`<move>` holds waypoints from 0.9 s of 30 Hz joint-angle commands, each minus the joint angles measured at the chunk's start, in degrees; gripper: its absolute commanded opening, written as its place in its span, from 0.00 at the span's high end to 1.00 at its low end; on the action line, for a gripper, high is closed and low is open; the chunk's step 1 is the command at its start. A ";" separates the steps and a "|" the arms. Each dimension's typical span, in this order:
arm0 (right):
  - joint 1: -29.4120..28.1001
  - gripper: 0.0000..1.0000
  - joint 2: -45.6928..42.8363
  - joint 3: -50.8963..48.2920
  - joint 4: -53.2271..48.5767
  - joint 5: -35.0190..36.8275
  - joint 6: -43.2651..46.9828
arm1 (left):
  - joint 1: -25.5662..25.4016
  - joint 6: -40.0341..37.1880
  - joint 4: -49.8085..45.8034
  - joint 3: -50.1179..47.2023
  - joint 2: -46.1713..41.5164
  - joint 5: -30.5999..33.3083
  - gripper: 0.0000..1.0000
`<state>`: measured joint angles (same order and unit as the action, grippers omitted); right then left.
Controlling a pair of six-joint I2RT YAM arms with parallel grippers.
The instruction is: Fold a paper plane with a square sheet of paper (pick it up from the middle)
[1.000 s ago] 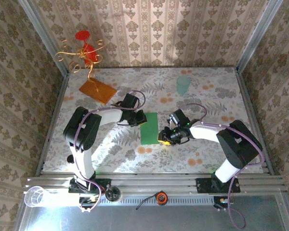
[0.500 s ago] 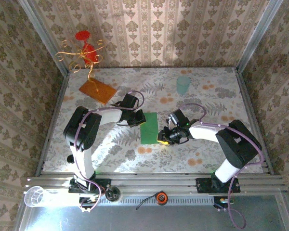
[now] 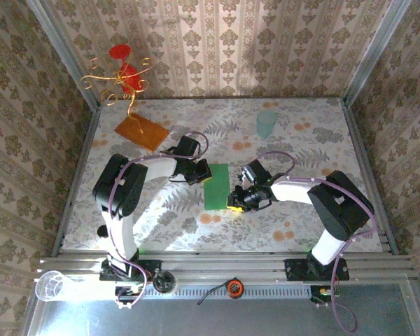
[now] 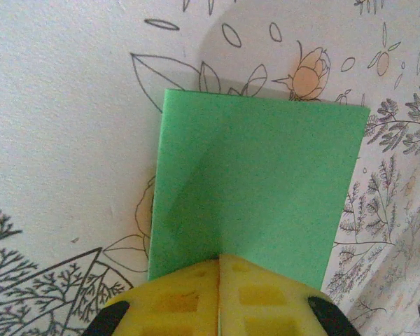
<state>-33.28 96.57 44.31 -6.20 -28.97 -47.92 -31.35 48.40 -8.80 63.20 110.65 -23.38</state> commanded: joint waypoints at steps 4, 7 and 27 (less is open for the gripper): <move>-1.00 0.76 1.55 1.69 -0.93 -0.25 1.08 | 0.57 0.65 -5.18 -1.94 5.32 5.53 0.90; -1.17 0.75 1.52 1.76 -1.27 0.31 1.15 | 0.59 0.66 -5.16 -2.07 5.36 5.42 0.90; -1.27 0.75 -3.12 0.78 1.12 0.42 0.56 | 0.59 0.38 -4.64 -2.33 6.06 5.01 0.91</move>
<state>-34.17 95.61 44.97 -5.34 -28.95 -47.57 -31.07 48.42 -8.60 63.20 110.96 -24.60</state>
